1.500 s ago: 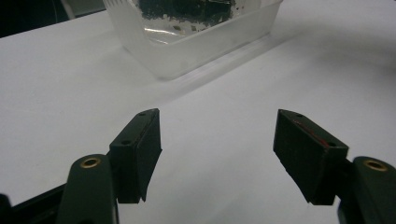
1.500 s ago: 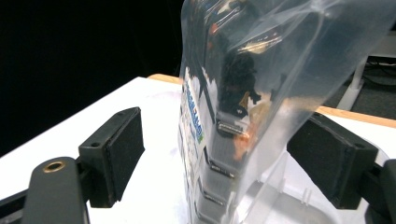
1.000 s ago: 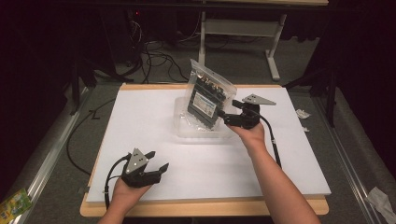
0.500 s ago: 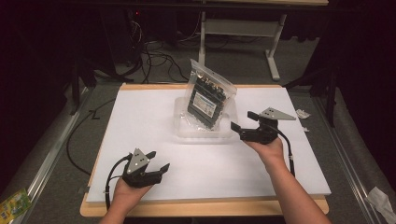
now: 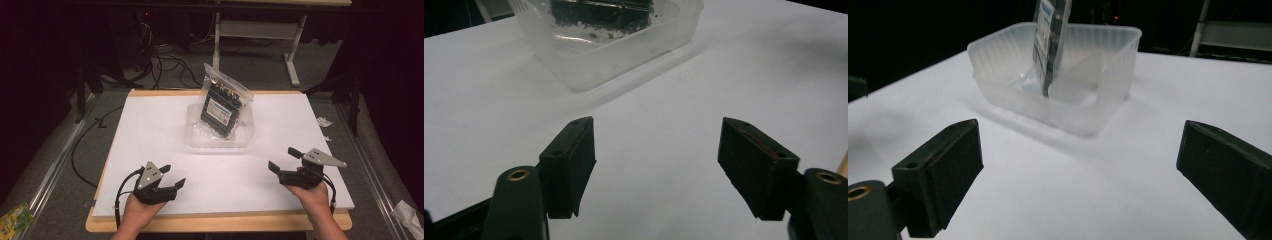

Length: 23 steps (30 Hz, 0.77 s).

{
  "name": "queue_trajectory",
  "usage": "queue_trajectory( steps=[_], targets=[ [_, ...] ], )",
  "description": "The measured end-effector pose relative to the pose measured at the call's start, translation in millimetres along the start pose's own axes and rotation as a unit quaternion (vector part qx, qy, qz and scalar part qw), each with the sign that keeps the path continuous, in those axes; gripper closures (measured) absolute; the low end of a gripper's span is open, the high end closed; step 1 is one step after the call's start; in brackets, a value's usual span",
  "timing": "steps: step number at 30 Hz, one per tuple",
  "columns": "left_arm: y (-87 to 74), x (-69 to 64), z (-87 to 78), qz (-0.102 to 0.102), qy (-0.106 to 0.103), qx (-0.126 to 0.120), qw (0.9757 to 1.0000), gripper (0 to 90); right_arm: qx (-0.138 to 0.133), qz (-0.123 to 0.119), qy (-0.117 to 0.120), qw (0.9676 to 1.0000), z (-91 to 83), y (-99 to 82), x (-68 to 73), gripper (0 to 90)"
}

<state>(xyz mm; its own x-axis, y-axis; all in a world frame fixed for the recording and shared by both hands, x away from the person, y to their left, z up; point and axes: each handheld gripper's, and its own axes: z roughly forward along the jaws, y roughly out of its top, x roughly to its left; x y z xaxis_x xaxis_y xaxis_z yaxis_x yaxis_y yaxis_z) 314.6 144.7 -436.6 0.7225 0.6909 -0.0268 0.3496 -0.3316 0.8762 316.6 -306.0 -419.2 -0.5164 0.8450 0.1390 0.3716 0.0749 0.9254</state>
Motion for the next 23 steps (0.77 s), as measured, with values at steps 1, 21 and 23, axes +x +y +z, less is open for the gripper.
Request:
queue_trajectory(
  steps=[1,21,23],
  targets=[
    [0.2,-1.2,-0.3,-0.001,-0.001,-0.001,1.0,31.9,0.002,-0.005,-0.005,1.0,-7.8,-6.1,0.8,3.8],
    [-2.2,-0.7,11.7,-0.003,0.016,0.012,0.9998,21.1,0.013,-0.008,-0.014,0.9998,-19.0,-28.1,-2.0,0.3],
    [-2.2,-0.2,11.2,-0.004,0.014,0.013,0.9998,21.1,0.014,-0.009,-0.016,0.9997,-19.0,-28.4,-2.3,0.4]
  ],
)
